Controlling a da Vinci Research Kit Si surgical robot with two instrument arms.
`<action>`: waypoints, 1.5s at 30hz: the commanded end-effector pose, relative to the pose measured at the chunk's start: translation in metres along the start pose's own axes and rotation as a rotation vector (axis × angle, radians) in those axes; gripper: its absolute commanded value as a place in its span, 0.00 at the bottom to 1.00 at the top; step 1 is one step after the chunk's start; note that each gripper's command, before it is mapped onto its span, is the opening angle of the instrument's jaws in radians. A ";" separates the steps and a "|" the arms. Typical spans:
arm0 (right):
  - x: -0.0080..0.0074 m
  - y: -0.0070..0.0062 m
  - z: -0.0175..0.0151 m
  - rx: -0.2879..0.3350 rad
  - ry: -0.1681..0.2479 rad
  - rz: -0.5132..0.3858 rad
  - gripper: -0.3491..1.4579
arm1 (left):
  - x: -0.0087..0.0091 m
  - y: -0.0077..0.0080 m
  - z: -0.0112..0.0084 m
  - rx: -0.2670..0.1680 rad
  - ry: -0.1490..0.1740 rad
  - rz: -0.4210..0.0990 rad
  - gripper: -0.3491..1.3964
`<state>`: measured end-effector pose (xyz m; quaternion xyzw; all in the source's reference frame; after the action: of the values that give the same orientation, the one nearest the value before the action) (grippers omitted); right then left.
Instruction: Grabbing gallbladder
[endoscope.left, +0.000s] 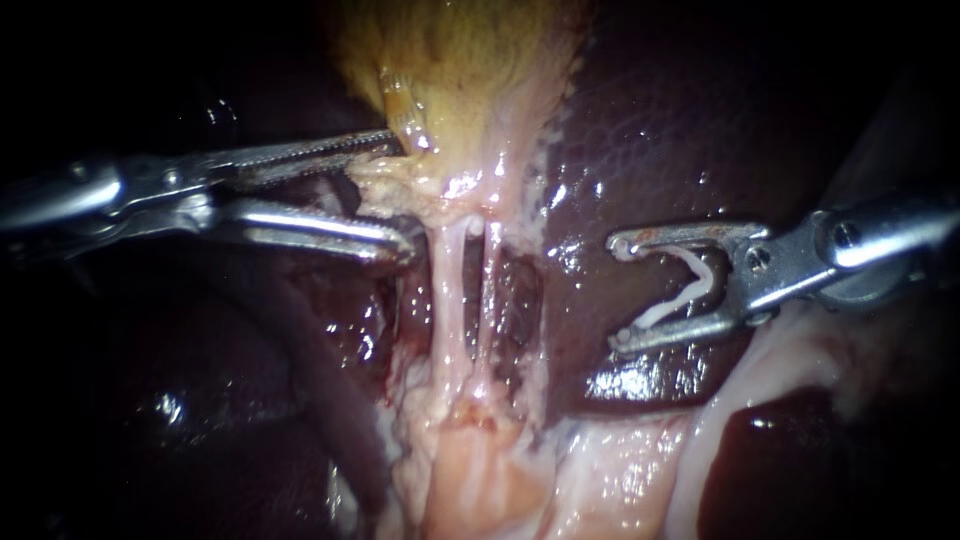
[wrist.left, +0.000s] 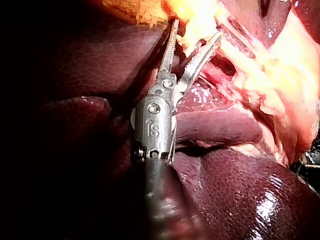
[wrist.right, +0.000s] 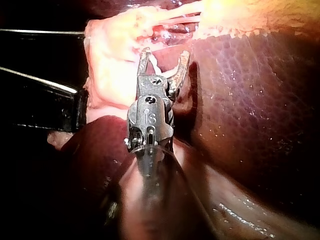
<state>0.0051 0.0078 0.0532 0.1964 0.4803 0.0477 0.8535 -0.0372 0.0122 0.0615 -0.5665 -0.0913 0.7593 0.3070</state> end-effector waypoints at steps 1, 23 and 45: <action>0.0001 0.0000 0.0001 -0.001 0.000 0.000 0.46 | -0.0001 -0.0001 0.0000 -0.001 0.000 0.001 0.39; 0.0001 0.0000 0.0001 -0.001 0.000 0.001 0.46 | -0.0006 -0.0004 -0.0025 -0.041 -0.059 -0.041 0.00; 0.0001 0.0000 0.0001 -0.001 0.000 0.000 0.46 | 0.0085 -0.0003 -0.0096 -0.036 -0.009 -0.124 0.00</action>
<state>0.0052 0.0078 0.0532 0.1961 0.4804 0.0482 0.8535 -0.0296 0.0153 0.0514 -0.5610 -0.1416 0.7399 0.3432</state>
